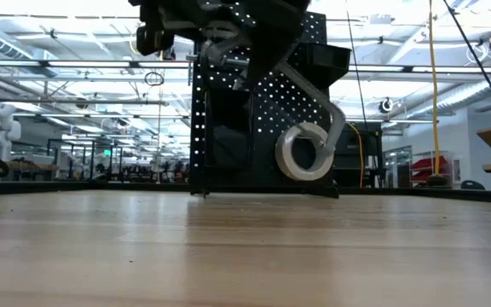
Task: Hang tools onto peg board
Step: Hang the hacksaw on the pegboard
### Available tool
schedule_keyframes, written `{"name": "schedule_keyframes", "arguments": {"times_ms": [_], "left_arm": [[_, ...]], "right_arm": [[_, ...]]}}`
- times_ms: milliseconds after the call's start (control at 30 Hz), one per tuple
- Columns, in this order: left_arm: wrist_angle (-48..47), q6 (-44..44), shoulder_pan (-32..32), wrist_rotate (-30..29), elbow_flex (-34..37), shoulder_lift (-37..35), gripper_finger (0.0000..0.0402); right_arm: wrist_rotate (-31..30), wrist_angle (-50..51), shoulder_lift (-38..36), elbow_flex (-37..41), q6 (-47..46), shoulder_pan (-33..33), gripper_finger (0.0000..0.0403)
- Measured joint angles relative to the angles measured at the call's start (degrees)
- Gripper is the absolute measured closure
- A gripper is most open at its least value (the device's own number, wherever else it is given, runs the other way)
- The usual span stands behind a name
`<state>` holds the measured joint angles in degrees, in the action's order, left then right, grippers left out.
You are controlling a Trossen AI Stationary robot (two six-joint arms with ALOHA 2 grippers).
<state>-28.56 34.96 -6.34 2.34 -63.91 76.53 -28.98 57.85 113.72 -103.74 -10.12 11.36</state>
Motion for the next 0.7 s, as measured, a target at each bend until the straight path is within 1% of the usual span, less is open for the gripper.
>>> {"name": "schedule_keyframes", "arguments": {"times_ms": [133,167,233,367,400,467,567,633,700], "left_arm": [[-1.51,-0.13,0.05,-1.37,-0.09,-0.07,0.0335],[-1.56,-0.18,0.03,-1.66,-0.09,-0.07,0.0335],[-2.29,-0.19,0.18,-1.9,-0.09,-0.07,0.0335],[-5.31,-0.59,0.94,-1.76,-0.1,-0.43,0.0335],[-6.02,-0.84,1.17,-2.44,-0.09,-0.64,0.0335],[-6.35,-1.02,1.28,-3.21,-0.09,-2.02,0.0335],[-9.43,-1.95,0.95,-4.83,-0.09,-5.6,0.0335],[-11.38,-3.02,0.65,-7.97,-0.09,-8.8,0.0335],[-11.97,-5.33,0.0,-11.51,-0.09,-12.22,0.0335]], "right_arm": [[0.16,0.57,-0.11,0.04,2.58,0.24,0.0291],[1.13,1.42,-0.31,-0.02,2.94,0.28,0.0278],[4.0,3.17,-1.03,-0.72,3.15,0.32,0.0253],[12.29,5.83,-4.79,-1.0,2.28,0.79,0.0215],[13.51,6.9,-5.84,-1.01,2.04,1.14,0.0207],[13.98,8.65,-8.32,-0.76,1.81,2.17,0.0197],[9.24,8.93,-13.88,2.4,1.36,4.47,0.019],[4.35,7.81,-18.58,6.53,-0.41,6.32,0.019],[-0.4,4.74,-23.61,12.34,-3.44,8.13,0.0192]]}}
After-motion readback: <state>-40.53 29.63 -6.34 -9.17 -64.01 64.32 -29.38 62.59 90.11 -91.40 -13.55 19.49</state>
